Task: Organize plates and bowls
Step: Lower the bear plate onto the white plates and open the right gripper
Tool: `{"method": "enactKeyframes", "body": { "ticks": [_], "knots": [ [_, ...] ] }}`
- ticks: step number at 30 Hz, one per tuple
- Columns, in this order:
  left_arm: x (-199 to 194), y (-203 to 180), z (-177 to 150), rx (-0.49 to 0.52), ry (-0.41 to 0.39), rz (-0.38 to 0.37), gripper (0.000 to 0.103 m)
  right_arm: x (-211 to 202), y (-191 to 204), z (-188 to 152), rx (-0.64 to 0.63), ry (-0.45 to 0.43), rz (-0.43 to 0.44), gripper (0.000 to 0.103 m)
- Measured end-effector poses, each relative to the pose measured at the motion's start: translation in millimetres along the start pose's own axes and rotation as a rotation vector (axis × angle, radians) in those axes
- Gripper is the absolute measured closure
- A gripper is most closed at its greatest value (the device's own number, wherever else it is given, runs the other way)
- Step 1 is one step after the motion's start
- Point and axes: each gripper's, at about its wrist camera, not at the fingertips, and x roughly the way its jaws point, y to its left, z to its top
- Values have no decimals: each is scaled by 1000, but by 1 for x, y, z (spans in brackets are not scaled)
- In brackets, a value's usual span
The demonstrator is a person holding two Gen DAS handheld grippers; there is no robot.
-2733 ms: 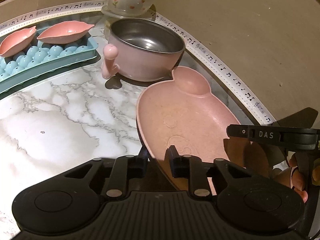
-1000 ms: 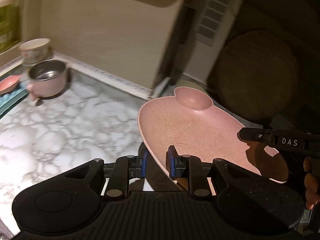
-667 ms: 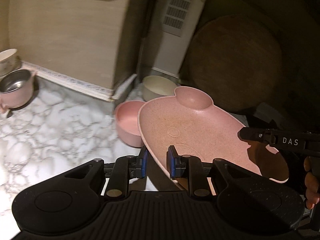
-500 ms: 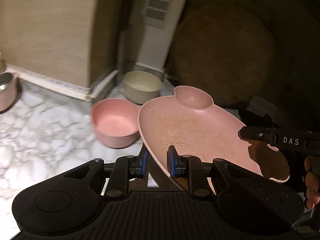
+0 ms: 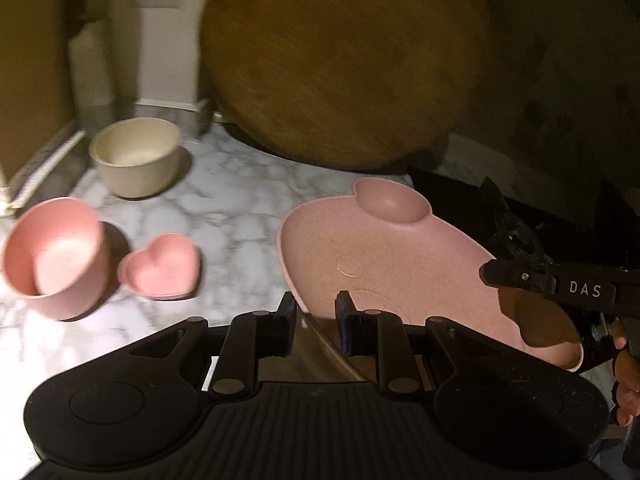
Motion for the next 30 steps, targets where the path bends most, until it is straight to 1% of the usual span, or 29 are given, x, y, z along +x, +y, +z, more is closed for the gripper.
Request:
{"method": "enactKeyframes", "body": {
  "ticks": [6, 12, 16, 22, 27, 30],
  "knots": [
    [25, -19, 1, 25, 35, -15, 83, 8, -34, -9, 43, 19, -26, 99],
    [36, -26, 0, 32, 50, 3, 83, 20, -49, -14, 59, 35, -29, 99],
    [41, -26, -2, 45, 41, 17, 83, 26, -52, -16, 54, 34, -21, 99],
    [50, -22, -7, 38, 63, 32, 83, 36, -53, -24, 58, 50, -19, 99],
    [56, -20, -6, 42, 54, 38, 83, 41, -48, -23, 44, 35, -33, 99],
    [62, -20, -7, 40, 65, 36, 83, 45, -48, -22, 47, 30, -46, 99]
  ]
}}
